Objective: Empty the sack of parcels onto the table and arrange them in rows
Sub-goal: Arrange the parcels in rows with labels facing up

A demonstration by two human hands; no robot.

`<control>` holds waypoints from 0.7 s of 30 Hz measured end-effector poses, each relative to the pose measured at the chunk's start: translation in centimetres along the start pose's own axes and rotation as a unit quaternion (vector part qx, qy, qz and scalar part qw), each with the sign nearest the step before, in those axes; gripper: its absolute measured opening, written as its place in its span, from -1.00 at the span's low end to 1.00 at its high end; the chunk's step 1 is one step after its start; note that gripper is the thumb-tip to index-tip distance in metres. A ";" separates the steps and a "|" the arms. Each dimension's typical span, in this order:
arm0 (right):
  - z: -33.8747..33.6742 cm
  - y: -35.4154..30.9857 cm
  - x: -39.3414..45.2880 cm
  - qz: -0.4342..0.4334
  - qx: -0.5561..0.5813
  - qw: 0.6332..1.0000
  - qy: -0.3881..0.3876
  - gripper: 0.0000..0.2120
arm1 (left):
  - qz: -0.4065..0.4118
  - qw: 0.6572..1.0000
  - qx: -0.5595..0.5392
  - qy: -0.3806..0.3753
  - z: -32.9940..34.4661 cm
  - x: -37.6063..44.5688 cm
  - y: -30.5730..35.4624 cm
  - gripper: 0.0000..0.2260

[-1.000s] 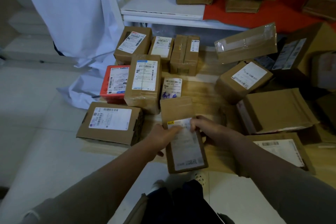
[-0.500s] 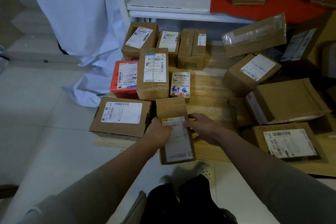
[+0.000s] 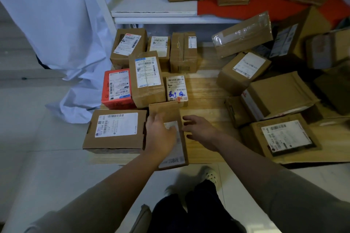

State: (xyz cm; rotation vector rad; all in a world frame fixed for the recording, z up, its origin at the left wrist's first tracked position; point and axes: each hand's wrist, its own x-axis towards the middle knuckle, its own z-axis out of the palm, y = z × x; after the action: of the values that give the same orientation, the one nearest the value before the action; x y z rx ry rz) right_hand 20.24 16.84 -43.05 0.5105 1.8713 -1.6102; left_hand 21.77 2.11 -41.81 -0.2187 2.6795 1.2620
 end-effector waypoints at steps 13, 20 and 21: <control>-9.4 -3.9 0.4 -0.060 -0.006 0.993 0.103 -0.78 | 0.164 0.846 0.451 -0.232 3.0 3.0 3.9 -0.55; -18.6 -8.6 1.9 -0.140 0.044 0.977 0.153 -0.86 | 0.070 0.920 0.347 -0.168 7.4 6.8 10.2 -0.53; -20.2 -9.4 2.3 -0.142 0.058 0.971 0.181 -0.83 | 0.037 0.944 0.288 -0.156 8.2 7.7 11.4 -0.53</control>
State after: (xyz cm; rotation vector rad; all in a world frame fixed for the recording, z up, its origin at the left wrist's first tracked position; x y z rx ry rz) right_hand 8.54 34.64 -36.11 0.6463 2.2072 -1.9263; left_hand 12.72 15.23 -40.04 0.1527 2.6451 0.4278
